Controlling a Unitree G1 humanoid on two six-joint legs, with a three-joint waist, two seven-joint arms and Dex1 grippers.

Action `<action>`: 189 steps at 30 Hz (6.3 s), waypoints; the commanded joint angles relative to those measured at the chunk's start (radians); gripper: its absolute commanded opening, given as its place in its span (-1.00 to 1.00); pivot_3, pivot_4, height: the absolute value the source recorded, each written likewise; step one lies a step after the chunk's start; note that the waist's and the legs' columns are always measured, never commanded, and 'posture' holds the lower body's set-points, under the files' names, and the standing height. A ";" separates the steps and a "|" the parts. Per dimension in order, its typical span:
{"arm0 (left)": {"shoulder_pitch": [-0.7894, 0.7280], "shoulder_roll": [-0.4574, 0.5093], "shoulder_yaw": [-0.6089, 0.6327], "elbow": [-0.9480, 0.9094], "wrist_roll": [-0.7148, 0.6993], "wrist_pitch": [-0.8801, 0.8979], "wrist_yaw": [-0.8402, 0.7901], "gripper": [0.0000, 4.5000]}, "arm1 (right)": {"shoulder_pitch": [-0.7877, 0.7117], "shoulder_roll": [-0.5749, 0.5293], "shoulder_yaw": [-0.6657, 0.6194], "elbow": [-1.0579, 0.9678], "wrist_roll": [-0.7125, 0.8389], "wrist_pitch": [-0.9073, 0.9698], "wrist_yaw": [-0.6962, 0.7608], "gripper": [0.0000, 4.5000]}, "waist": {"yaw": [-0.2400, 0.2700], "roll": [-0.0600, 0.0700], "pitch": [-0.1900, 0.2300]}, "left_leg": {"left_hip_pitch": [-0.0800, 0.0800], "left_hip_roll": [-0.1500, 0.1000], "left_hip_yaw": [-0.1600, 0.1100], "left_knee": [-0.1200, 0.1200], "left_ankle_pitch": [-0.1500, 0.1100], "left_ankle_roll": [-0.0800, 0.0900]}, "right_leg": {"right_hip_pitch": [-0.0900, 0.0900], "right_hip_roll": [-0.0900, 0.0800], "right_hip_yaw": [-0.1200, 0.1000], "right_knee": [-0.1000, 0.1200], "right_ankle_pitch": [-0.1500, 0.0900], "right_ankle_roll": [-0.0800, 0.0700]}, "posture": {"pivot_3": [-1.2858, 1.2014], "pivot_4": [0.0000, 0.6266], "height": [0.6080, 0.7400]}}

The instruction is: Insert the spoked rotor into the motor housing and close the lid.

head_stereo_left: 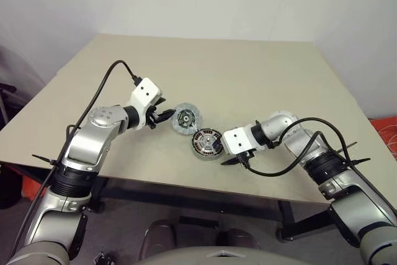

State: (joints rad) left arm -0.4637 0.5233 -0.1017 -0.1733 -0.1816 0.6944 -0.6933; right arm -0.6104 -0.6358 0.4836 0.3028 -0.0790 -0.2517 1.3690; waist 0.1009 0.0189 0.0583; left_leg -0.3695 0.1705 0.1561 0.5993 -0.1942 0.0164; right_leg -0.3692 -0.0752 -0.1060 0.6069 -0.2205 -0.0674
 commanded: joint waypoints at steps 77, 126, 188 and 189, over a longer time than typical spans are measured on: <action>0.076 -0.010 -0.010 -0.017 0.030 -0.063 0.086 0.21 | -0.104 0.044 0.022 0.017 -0.120 0.025 0.041 0.00 | -0.012 0.000 0.000 | 0.002 0.001 0.000 0.000 0.001 -0.001 | -0.001 0.000 0.000 0.001 0.000 0.000 | 0.03 -1.00 1.00; 0.083 -0.024 -0.003 0.036 0.054 -0.113 0.123 0.21 | -0.077 -0.021 -0.013 -0.022 -0.098 0.073 0.019 -0.12 | -0.004 0.000 0.000 | 0.000 0.001 0.000 0.000 0.000 -0.001 | -0.001 0.000 0.000 0.000 0.000 0.000 | 0.03 -1.00 1.00; 0.087 -0.034 0.025 0.068 0.056 -0.134 0.165 0.21 | -0.154 0.035 0.042 0.056 -0.191 -0.007 0.053 0.08 | -0.008 0.000 0.000 | 0.001 0.001 0.000 0.000 0.001 -0.001 | -0.001 0.000 0.000 0.001 0.000 0.000 | 0.03 -1.00 1.00; 0.087 -0.034 0.025 0.069 0.056 -0.135 0.165 0.21 | -0.153 0.034 0.042 0.053 -0.191 -0.005 0.055 -0.07 | -0.007 0.000 0.000 | 0.001 0.001 0.000 0.000 0.001 -0.001 | -0.001 0.000 0.000 0.001 0.000 0.000 | 0.03 -1.00 1.00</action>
State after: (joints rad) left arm -0.3561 0.4871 -0.0984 -0.0883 -0.1329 0.5835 -0.5362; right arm -0.7470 -0.6028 0.5215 0.3588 -0.2653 -0.2606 1.4156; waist 0.0934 0.0185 0.0586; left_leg -0.3683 0.1714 0.1561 0.5991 -0.1937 0.0155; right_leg -0.3700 -0.0747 -0.1060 0.6078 -0.2207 -0.0674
